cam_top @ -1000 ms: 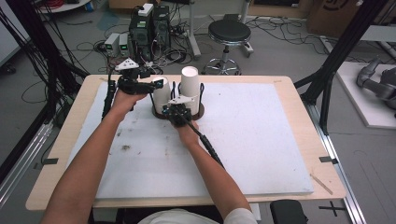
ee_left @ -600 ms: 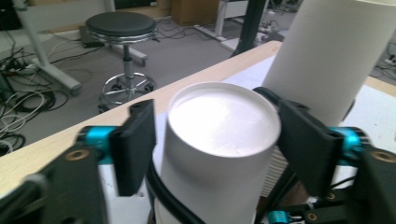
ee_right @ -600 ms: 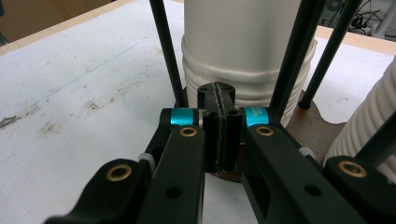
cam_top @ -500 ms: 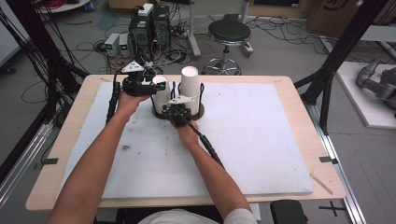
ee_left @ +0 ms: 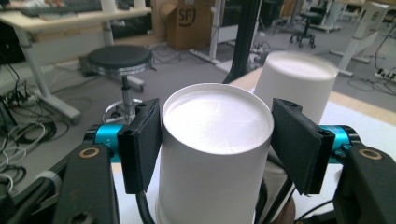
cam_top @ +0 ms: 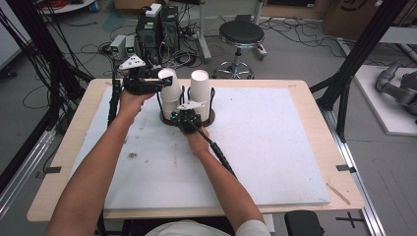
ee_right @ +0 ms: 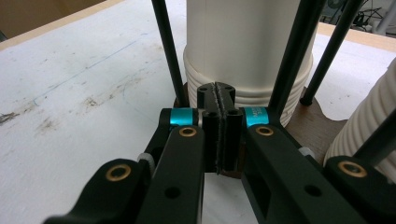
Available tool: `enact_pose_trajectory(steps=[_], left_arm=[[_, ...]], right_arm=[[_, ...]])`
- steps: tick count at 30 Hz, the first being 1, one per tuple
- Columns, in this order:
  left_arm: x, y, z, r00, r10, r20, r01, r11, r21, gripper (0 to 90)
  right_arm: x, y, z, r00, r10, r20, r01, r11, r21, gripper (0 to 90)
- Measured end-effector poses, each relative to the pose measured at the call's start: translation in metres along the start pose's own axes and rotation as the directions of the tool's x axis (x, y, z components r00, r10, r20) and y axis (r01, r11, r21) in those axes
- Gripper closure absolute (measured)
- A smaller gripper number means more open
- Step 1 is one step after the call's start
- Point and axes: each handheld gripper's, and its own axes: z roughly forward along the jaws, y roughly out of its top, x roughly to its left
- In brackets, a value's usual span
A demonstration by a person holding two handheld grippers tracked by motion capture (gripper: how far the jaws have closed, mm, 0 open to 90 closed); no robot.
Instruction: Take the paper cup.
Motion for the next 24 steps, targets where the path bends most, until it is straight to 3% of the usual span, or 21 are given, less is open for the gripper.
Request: enact_pose_trajectory(steps=[7, 12, 13, 14, 16, 20, 24], left_arm=[[-0.004, 0.01, -0.017, 0.9995, -0.03, -0.01, 0.029, 0.9989, -0.036, 35.4], [-0.007, 0.018, -0.032, 0.9984, -0.056, 0.003, 0.056, 0.9952, -0.08, 35.5], [-0.008, 0.02, -0.035, 0.9986, -0.053, 0.003, 0.053, 0.9951, -0.084, 35.5], [-0.01, 0.021, -0.038, 0.9987, -0.05, 0.005, 0.051, 0.9948, -0.089, 35.5], [-0.014, 0.024, -0.042, 0.9987, -0.051, 0.008, 0.051, 0.9944, -0.092, 35.6], [-0.025, 0.028, -0.049, 0.9985, -0.051, 0.021, 0.052, 0.9962, -0.07, 35.6], [-0.04, 0.025, -0.055, 0.9984, -0.042, 0.038, 0.045, 0.9971, -0.062, 35.5]], right_arm=[[-0.002, 0.003, -0.007, 0.9997, 0.001, -0.025, -0.001, 1.0, 0.012, 88.4], [-0.006, 0.009, -0.023, 0.9929, -0.021, -0.117, 0.021, 1.0, 0.004, 82.1], [-0.007, 0.01, -0.032, 0.9874, -0.056, -0.148, 0.058, 0.998, 0.012, 78.2], [-0.007, 0.01, -0.032, 0.9874, -0.056, -0.148, 0.058, 0.998, 0.012, 78.2], [-0.012, 0.01, -0.047, 0.9755, -0.082, -0.204, 0.089, 0.996, 0.028, 69.9], [-0.02, 0.01, -0.066, 0.9705, -0.104, -0.218, 0.114, 0.993, 0.034, 63.0], [-0.04, 0.005, -0.093, 0.9674, -0.086, -0.238, 0.095, 0.995, 0.026, 52.1]])
